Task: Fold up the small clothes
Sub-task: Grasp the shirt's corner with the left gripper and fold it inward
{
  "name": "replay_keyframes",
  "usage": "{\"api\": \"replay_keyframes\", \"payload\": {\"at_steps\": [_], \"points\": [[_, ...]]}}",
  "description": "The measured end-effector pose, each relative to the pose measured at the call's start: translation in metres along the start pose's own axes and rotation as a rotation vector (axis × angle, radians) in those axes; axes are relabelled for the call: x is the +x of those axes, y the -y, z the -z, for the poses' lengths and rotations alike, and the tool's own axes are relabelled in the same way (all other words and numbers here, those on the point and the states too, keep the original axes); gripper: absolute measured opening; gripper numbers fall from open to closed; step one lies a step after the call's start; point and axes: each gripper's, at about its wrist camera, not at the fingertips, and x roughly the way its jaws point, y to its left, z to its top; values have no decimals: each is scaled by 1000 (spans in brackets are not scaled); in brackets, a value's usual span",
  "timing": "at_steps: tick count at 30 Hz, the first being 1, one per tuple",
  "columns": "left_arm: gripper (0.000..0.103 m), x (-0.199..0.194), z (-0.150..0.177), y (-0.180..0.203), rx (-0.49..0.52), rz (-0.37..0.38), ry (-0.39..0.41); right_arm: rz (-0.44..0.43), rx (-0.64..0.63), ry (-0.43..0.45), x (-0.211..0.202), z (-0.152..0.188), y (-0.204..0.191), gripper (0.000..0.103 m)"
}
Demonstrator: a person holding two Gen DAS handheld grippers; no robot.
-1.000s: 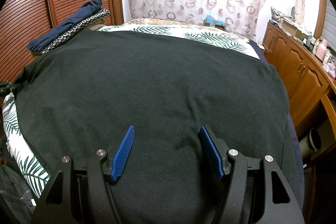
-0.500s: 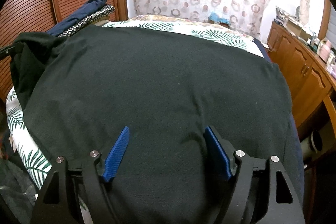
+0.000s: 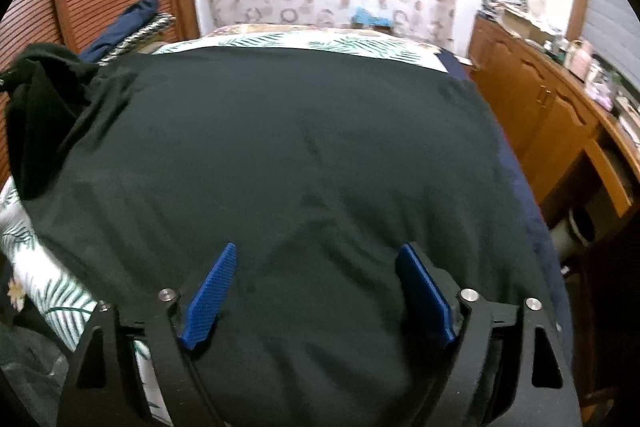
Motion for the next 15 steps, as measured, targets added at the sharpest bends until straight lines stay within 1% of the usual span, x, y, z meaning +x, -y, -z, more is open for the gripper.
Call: {"api": "replay_keyframes", "payload": {"at_steps": [5,8,15], "points": [[9,5,-15,12,27,26,13,-24,-24,7,1,1,-4,93],[9,10,-25,20,41,46,19,-38,-36,-12,1,1,-5,93],[9,28,-42,45,85,91,16,-35,-25,-34,-3,-1,-1,94]]}}
